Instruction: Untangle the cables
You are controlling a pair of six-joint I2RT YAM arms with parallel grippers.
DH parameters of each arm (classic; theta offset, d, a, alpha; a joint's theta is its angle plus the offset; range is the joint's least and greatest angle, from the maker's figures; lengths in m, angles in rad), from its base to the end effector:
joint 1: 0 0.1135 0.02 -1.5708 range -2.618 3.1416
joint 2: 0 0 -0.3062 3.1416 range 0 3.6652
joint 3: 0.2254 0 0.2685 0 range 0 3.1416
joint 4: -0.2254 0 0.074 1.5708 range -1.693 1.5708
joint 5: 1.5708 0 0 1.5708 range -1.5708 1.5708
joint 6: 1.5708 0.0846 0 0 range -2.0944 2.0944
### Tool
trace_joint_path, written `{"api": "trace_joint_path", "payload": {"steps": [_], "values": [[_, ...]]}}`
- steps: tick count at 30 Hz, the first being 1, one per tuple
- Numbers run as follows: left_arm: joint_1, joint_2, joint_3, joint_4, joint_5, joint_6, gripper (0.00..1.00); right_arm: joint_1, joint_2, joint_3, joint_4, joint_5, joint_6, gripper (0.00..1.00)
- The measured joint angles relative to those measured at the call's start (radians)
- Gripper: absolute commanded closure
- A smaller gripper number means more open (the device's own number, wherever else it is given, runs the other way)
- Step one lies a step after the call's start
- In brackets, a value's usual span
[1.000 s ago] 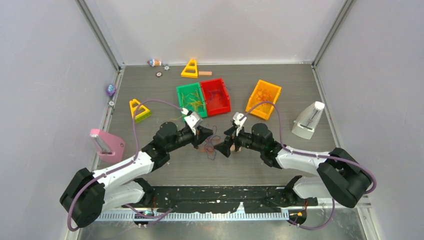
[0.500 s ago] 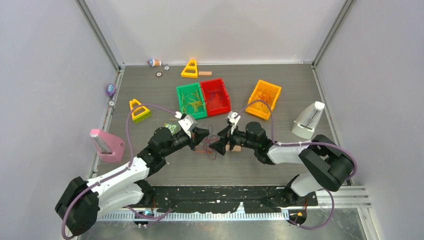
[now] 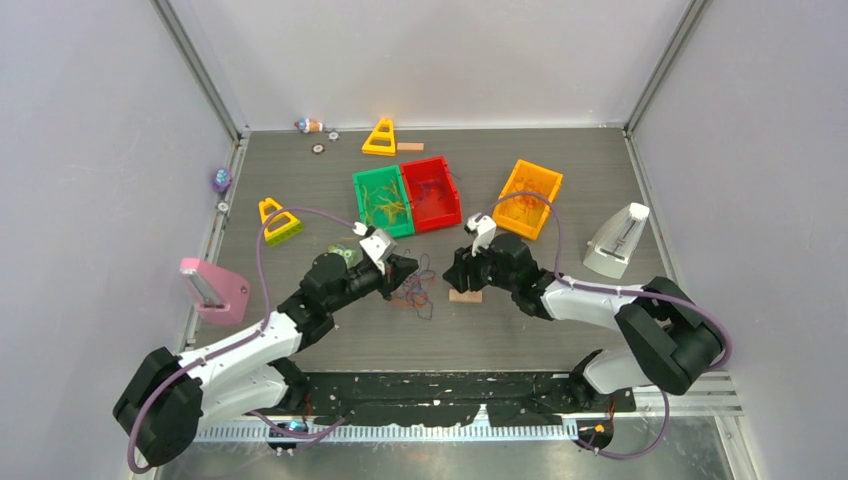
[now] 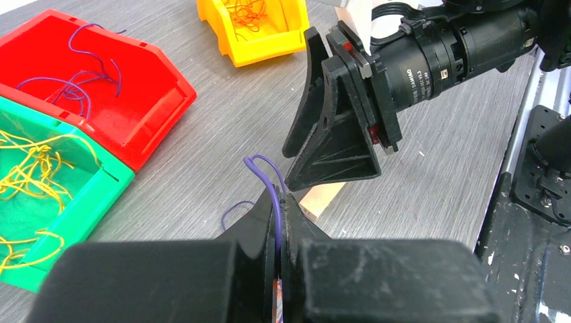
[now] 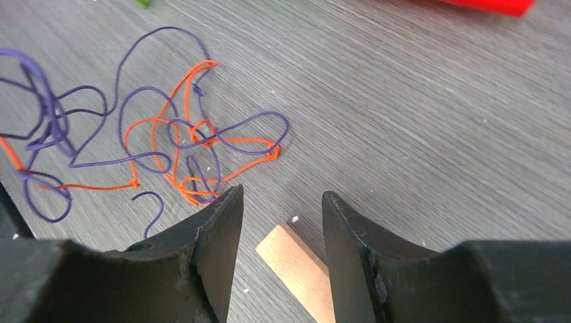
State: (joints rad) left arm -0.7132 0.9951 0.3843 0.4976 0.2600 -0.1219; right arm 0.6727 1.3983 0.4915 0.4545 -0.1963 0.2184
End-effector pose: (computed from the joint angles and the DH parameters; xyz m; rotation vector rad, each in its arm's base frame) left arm 0.1800 -0.1845 0.2518 0.7014 1.6056 -0.8380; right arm 0.2378 0.2105 0.1774 -0.5975 2.0117 0.7511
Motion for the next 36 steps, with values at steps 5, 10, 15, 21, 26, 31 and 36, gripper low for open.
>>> {"api": "trace_joint_path", "payload": {"steps": [5, 10, 15, 21, 26, 31, 36], "values": [[0.000, 0.003, 0.008, -0.011, -0.030, 0.000, 1.00, 0.024, 0.018, 0.078, -0.171, 0.083, 0.052, 0.48], [0.000, 0.016, 0.029, -0.065, -0.125, -0.001, 1.00, 0.094, 0.076, 0.174, -0.288, 0.164, 0.081, 0.49], [0.000, 0.048, 0.051, -0.118, -0.232, -0.002, 1.00, 0.148, 0.139, 0.257, -0.388, 0.256, 0.095, 0.47], [0.000, 0.073, 0.068, -0.163, -0.283, -0.004, 1.00, 0.190, 0.219, 0.352, -0.482, 0.349, 0.095, 0.47], [0.000, 0.074, 0.074, -0.176, -0.312, -0.005, 1.00, 0.208, 0.266, 0.391, -0.528, 0.390, 0.095, 0.47], [0.000, 0.074, 0.076, -0.179, -0.320, -0.005, 1.00, 0.214, 0.311, 0.435, -0.542, 0.404, 0.095, 0.47], [0.000, 0.074, 0.076, -0.181, -0.320, -0.005, 1.00, 0.216, 0.340, 0.460, -0.539, 0.403, 0.098, 0.48]]}}
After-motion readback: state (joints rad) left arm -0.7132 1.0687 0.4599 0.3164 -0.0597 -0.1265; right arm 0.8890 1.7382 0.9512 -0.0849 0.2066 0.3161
